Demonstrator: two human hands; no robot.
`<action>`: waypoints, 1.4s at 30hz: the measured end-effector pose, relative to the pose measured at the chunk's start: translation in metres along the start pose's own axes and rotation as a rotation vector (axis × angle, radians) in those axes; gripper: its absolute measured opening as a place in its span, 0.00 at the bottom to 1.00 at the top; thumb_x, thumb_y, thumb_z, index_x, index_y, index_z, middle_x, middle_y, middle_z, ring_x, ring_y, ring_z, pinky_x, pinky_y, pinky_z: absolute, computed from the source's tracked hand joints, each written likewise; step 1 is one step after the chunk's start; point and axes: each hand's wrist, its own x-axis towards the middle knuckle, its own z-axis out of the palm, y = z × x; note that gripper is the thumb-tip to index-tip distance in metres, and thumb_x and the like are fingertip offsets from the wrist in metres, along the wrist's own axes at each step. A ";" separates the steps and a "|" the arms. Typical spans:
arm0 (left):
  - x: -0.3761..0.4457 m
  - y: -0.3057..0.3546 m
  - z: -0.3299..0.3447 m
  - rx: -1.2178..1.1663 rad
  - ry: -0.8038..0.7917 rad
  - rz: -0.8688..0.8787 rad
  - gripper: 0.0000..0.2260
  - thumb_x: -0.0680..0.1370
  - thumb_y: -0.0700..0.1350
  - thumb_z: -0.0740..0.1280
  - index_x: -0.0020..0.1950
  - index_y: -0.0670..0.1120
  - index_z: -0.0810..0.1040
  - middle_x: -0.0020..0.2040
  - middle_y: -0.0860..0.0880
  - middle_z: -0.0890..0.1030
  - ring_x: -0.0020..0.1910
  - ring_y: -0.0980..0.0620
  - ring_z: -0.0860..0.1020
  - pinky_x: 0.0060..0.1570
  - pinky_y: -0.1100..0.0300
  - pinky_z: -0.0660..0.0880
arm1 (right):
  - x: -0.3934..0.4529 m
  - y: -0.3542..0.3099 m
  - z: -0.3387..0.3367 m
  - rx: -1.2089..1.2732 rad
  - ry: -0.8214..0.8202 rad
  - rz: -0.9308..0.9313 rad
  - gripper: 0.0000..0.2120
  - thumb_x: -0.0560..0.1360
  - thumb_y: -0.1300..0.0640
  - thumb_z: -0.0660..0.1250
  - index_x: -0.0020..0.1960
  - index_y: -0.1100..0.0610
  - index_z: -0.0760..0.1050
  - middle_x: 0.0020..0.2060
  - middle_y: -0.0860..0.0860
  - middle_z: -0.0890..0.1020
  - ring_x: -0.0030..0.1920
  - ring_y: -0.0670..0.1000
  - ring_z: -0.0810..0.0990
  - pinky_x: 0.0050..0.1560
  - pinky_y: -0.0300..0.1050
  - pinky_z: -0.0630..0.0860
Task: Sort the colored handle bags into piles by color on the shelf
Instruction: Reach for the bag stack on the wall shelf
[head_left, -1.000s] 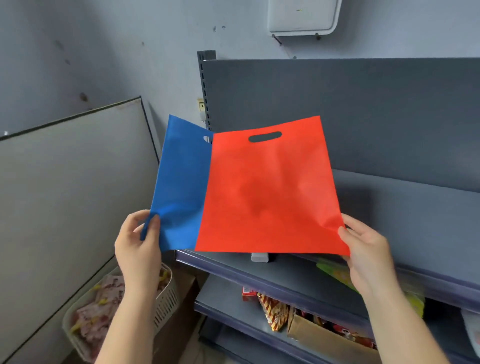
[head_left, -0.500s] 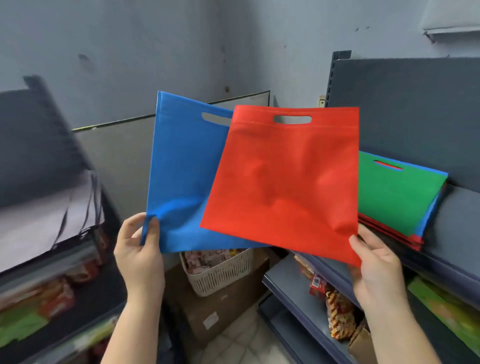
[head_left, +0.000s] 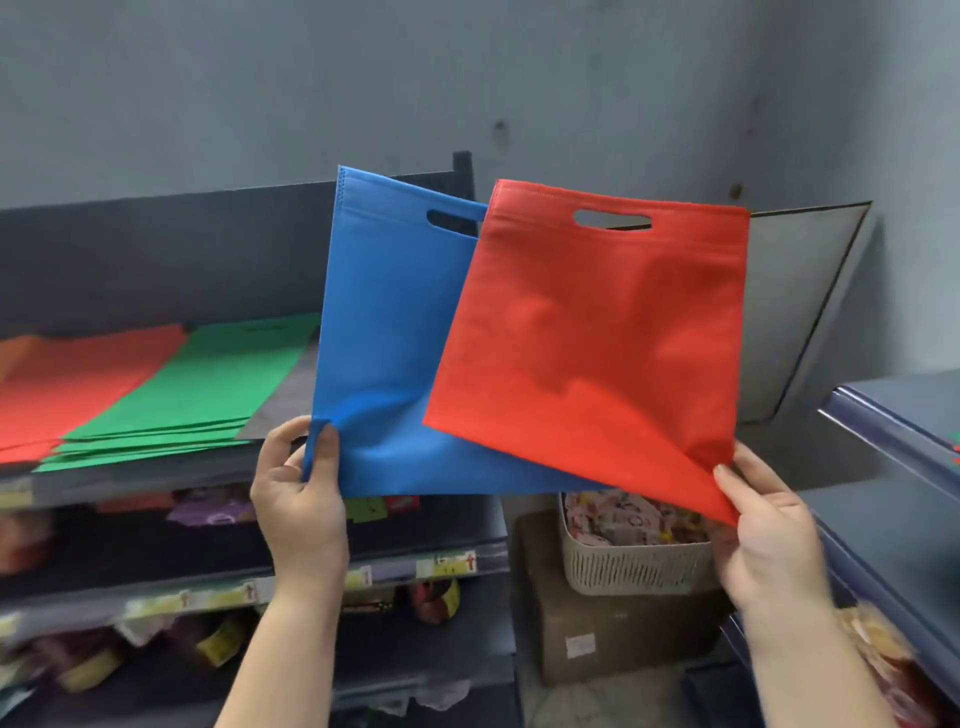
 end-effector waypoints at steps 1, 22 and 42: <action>0.008 0.003 -0.015 0.007 0.025 0.004 0.04 0.74 0.51 0.66 0.43 0.60 0.79 0.38 0.56 0.84 0.38 0.59 0.80 0.42 0.66 0.76 | -0.004 0.009 0.016 -0.005 -0.025 0.012 0.17 0.78 0.69 0.58 0.43 0.53 0.82 0.34 0.45 0.85 0.34 0.43 0.83 0.33 0.35 0.79; 0.134 0.048 -0.336 0.255 0.436 0.107 0.02 0.74 0.52 0.67 0.44 0.61 0.78 0.41 0.57 0.84 0.44 0.55 0.80 0.44 0.63 0.78 | -0.144 0.187 0.296 0.044 -0.474 0.261 0.15 0.79 0.68 0.58 0.54 0.53 0.79 0.42 0.48 0.86 0.38 0.43 0.84 0.35 0.33 0.79; 0.229 0.071 -0.532 0.323 0.739 0.219 0.06 0.78 0.45 0.66 0.44 0.56 0.78 0.40 0.52 0.81 0.42 0.50 0.77 0.41 0.54 0.71 | -0.237 0.321 0.532 0.064 -0.815 0.477 0.15 0.78 0.68 0.60 0.51 0.54 0.82 0.38 0.48 0.85 0.34 0.42 0.82 0.33 0.33 0.78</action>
